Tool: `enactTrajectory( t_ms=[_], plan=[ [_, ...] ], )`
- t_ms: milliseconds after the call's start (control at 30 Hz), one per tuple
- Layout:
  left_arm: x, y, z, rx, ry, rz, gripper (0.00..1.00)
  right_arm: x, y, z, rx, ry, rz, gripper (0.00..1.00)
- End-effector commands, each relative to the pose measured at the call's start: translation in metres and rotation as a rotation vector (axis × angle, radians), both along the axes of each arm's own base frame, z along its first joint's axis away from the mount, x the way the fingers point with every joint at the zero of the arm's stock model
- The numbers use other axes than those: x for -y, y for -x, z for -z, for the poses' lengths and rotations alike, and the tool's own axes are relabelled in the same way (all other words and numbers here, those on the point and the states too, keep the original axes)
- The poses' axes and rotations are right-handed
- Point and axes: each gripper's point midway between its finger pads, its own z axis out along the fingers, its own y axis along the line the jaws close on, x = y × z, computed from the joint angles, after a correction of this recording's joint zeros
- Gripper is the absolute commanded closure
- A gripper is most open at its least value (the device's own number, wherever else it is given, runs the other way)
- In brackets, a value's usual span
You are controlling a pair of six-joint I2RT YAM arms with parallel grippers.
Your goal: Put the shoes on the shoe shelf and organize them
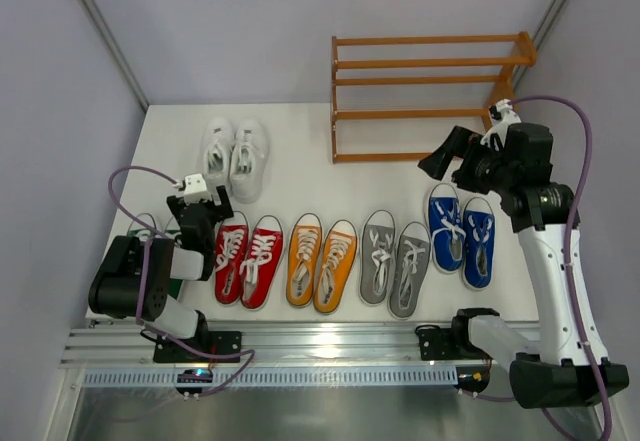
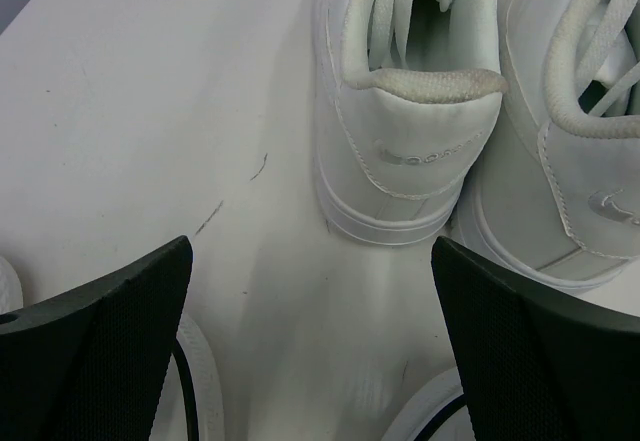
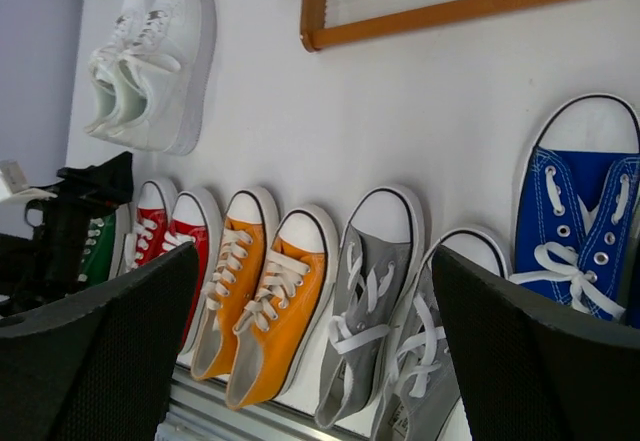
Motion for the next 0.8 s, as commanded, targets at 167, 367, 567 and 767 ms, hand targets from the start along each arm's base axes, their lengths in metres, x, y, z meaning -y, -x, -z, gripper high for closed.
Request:
enactTrajectory(
  t_ms=[167,367,567,767],
  plan=[
    [-0.002,-0.009,-0.023,0.081,0.009,-0.014,0.00,0.105,0.012,0.090,-0.226,0.327,0.459,0.02],
    [-0.001,-0.009,-0.024,0.084,0.009,-0.014,0.00,0.135,0.046,0.171,-0.521,0.274,0.583,0.02],
    [-0.002,-0.009,-0.024,0.085,0.008,-0.014,0.00,0.140,0.047,0.204,-0.550,0.295,0.587,0.02],
    [-0.001,-0.008,-0.022,0.078,0.009,-0.013,0.00,0.143,0.026,0.226,-0.559,0.299,0.542,0.00]
  ],
)
